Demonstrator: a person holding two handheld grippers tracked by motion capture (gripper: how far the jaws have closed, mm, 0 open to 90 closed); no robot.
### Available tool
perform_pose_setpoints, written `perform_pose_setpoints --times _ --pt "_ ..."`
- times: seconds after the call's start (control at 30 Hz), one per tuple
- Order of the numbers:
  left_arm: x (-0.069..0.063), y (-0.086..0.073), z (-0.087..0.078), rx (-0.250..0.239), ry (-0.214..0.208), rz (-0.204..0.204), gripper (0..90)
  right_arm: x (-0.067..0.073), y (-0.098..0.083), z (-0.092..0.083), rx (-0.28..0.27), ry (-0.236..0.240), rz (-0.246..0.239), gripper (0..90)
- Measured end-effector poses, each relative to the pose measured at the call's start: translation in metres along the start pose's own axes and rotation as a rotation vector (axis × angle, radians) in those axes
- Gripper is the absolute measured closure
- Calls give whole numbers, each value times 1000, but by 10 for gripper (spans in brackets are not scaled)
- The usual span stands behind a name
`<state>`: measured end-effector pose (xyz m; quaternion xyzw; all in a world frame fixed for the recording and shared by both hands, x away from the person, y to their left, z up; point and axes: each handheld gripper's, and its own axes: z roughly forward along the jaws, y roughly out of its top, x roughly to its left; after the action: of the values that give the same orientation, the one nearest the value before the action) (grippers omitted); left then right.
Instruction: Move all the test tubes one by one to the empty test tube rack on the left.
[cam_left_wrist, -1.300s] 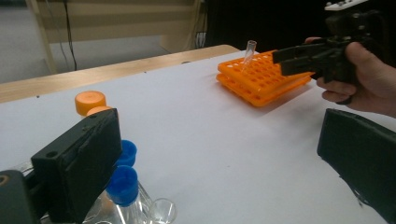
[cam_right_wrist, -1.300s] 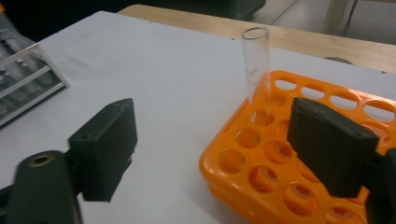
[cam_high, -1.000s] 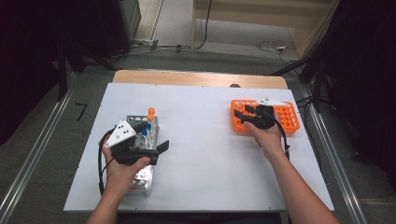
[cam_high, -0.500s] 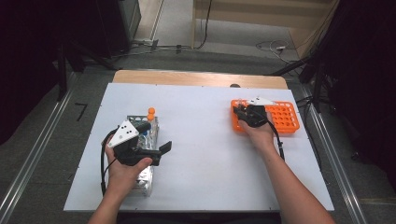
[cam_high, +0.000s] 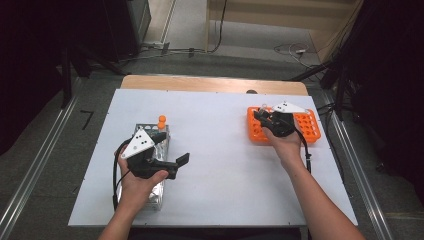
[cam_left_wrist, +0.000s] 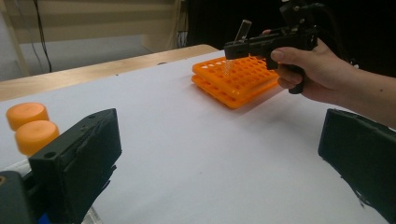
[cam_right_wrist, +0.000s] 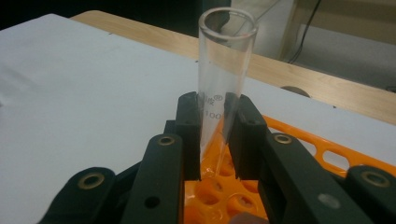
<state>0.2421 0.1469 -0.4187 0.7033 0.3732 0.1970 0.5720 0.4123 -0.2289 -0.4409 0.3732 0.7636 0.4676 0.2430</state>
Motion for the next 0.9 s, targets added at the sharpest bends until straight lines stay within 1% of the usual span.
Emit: perform_pose_setpoints --times 0.13,0.2,0.33,0.47,0.57,0.67,0.73,0.8,0.83,0.87,0.9 --pt "-6 1 4 6 -17 9 0 11 2 -18 -4 39 -2 734" --pt "-8 2 6 8 -26 13 0 19 1 -28 -12 75 2 735" --pt "-15 2 12 16 -46 19 0 34 -5 -44 -9 132 -14 735" --pt "-22 2 19 26 -74 26 0 49 -11 -59 -2 192 -28 735" --pt "-27 2 24 32 -103 32 21 59 -16 -67 11 232 -44 735" --pt "-34 2 29 29 -150 48 105 71 -20 -75 21 271 -64 735" --pt "-38 2 31 21 -188 47 182 79 -23 -78 28 300 -78 736" --pt "-42 3 34 24 -212 54 237 88 -26 -81 34 327 -87 735" --pt "-45 3 36 26 -238 59 270 92 -27 -82 37 339 -92 735" --pt "-47 3 38 30 -254 64 305 97 -29 -82 44 356 -96 735" --pt "-48 3 39 32 -258 68 332 101 -29 -82 49 367 -104 735"
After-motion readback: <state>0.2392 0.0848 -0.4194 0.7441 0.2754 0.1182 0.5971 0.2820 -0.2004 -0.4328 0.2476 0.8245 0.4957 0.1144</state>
